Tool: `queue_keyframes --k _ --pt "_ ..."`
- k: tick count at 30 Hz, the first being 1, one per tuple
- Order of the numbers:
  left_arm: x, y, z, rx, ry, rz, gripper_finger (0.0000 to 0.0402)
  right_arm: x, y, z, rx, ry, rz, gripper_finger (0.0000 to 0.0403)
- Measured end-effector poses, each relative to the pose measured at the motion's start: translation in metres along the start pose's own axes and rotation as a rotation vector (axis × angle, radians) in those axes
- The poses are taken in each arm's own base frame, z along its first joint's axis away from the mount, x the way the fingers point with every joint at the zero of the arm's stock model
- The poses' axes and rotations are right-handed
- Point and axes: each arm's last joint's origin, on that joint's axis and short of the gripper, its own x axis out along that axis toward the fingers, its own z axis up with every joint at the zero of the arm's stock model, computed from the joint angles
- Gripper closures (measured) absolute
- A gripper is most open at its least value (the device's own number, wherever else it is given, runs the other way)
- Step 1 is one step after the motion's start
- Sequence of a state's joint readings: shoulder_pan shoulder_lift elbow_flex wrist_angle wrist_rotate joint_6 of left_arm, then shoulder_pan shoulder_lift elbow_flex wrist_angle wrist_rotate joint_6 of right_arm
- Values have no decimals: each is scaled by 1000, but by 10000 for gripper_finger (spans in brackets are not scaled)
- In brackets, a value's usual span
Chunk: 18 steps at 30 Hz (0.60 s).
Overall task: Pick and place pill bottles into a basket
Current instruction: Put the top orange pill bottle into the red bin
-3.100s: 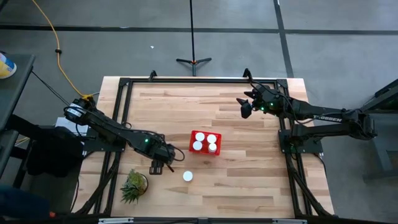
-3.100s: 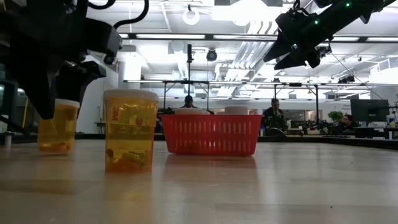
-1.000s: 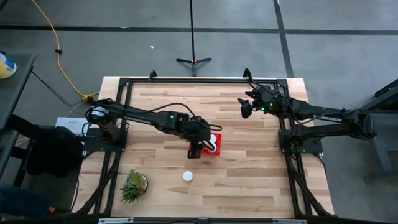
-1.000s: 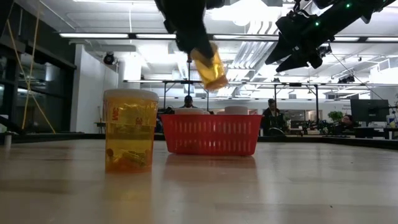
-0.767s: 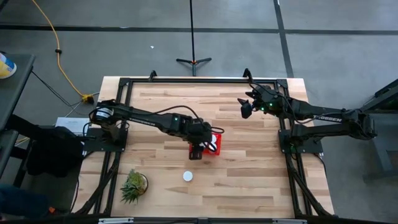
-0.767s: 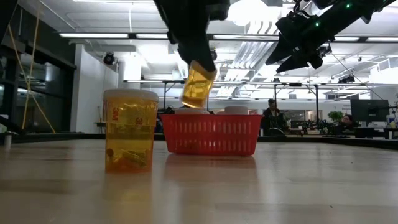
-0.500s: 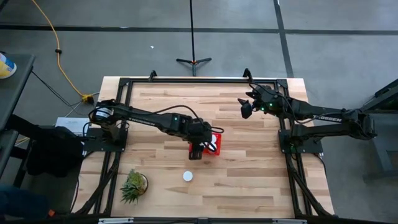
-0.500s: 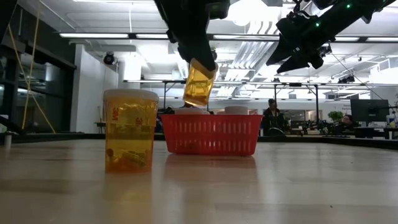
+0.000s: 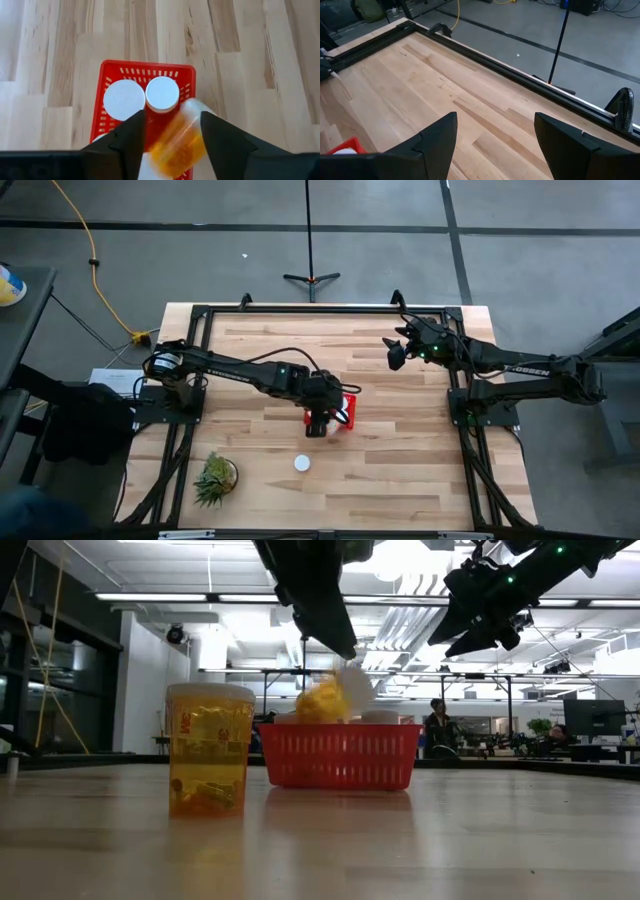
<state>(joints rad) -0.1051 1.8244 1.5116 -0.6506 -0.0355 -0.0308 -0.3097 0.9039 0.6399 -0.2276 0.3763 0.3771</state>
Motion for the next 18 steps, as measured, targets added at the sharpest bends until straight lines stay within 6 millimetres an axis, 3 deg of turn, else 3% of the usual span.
queue_keyframes --k 8,18 --pt "0 0 0 8 2 6 222 0 0 0 4 0 0 147" --pt "-1 0 -1 33 11 0 224 0 0 0 6 2 4 147"
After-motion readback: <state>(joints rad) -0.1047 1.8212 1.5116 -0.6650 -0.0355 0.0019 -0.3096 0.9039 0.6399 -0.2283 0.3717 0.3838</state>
